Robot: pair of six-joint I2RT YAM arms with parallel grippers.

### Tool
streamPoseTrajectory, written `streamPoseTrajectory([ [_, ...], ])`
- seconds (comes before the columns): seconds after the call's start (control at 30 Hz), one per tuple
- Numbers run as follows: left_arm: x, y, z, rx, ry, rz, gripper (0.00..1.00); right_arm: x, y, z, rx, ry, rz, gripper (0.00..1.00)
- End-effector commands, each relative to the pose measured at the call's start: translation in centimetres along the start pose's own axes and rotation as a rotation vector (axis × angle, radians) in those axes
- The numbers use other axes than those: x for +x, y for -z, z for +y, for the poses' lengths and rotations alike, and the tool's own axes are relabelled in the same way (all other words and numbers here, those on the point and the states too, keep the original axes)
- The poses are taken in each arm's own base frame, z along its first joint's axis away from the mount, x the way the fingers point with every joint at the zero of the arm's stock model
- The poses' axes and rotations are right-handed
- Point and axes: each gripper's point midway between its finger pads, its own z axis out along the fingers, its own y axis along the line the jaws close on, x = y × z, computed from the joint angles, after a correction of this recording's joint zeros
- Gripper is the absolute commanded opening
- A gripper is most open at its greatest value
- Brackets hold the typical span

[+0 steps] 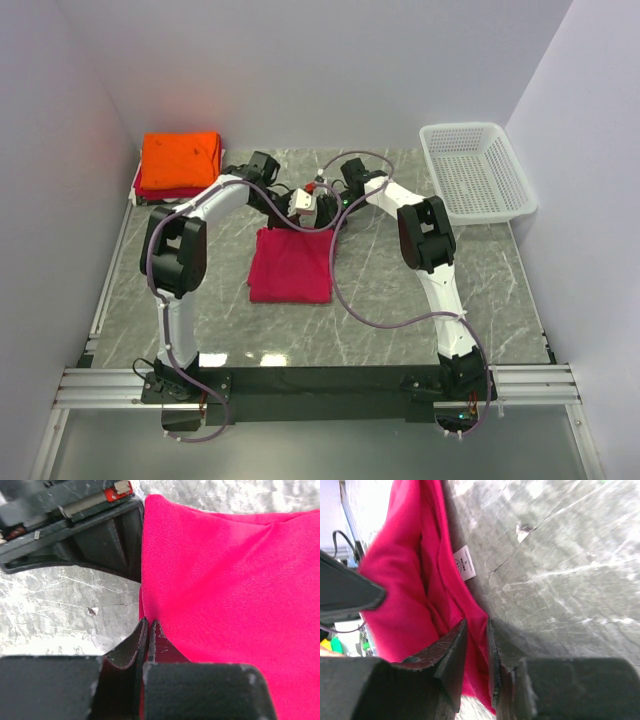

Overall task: Fold and stack the t-shirts
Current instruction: Fold the tshirt

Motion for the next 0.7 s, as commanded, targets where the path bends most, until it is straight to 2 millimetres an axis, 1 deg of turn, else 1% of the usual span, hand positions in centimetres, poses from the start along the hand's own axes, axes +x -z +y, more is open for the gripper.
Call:
streamPoseTrajectory([
  [0.0,0.1,-0.6,1.5,-0.03,-0.033,0.0,0.01,-2.5,1.7,-1.9,0.134,0.029,-0.08,0.31],
  [0.03,0.3,-0.8,1.7,-0.034,-0.032,0.007,0.01,-3.0,2.3,-2.1,0.154,0.031,-0.097,0.32],
  [0.07,0.6,-0.9,1.8,-0.039,-0.025,0.013,0.01,-3.3,2.7,-2.9,0.204,0.031,-0.106,0.33],
  [0.13,1.1,-1.2,2.3,-0.052,-0.026,0.029,0.03,-4.3,3.8,-3.2,0.271,0.047,-0.133,0.36],
  [0.17,1.5,-1.5,2.5,-0.057,-0.012,0.037,0.04,-4.8,4.9,-4.2,0.333,0.042,-0.153,0.37],
  [0.2,1.6,-1.6,2.8,-0.069,-0.008,0.038,0.05,-5.5,5.7,-4.2,0.362,0.055,-0.178,0.38],
  [0.27,2.2,-1.6,3.3,-0.085,0.018,0.056,0.1,-6.0,7.3,-4.9,0.417,0.042,-0.209,0.39],
  [0.3,2.3,-1.4,3.6,-0.098,0.033,0.06,0.16,-6.5,8.3,-4.6,0.434,0.047,-0.228,0.39],
  [0.37,1.8,-0.7,4.6,-0.142,0.064,0.05,0.19,-6.5,9.2,-4.4,0.453,0.043,-0.239,0.39],
  [0.4,1.8,0.0,5.0,-0.159,0.08,0.047,0.27,-6.9,10.5,-3.7,0.463,0.053,-0.262,0.39],
  [0.43,1.6,0.6,5.1,-0.169,0.097,0.041,0.3,-6.2,10.6,-3.4,0.455,0.045,-0.255,0.39],
  [0.47,0.4,1.8,5.2,-0.181,0.126,0.004,0.33,-6.2,10.9,-2.7,0.44,0.061,-0.258,0.39],
  [0.5,0.4,3.1,5.5,-0.198,0.153,-0.015,0.39,-6.4,11.7,-1.2,0.429,0.082,-0.274,0.39],
  [0.53,0.1,4.0,5.5,-0.207,0.179,-0.041,0.43,-5.4,11.4,-0.5,0.389,0.078,-0.26,0.39],
  [0.57,-0.4,5.2,5.2,-0.223,0.227,-0.061,0.46,-5.2,11.5,0.3,0.367,0.08,-0.264,0.38],
  [0.6,0.0,6.2,5.2,-0.233,0.26,-0.073,0.47,-5.4,12.0,1.8,0.345,0.107,-0.286,0.38],
  [0.63,0.3,6.7,5.1,-0.238,0.285,-0.073,0.46,-4.6,11.6,2.4,0.305,0.098,-0.273,0.38],
  [0.67,0.7,7.1,4.6,-0.238,0.324,-0.07,0.45,-4.4,11.5,3.1,0.286,0.099,-0.274,0.37],
])
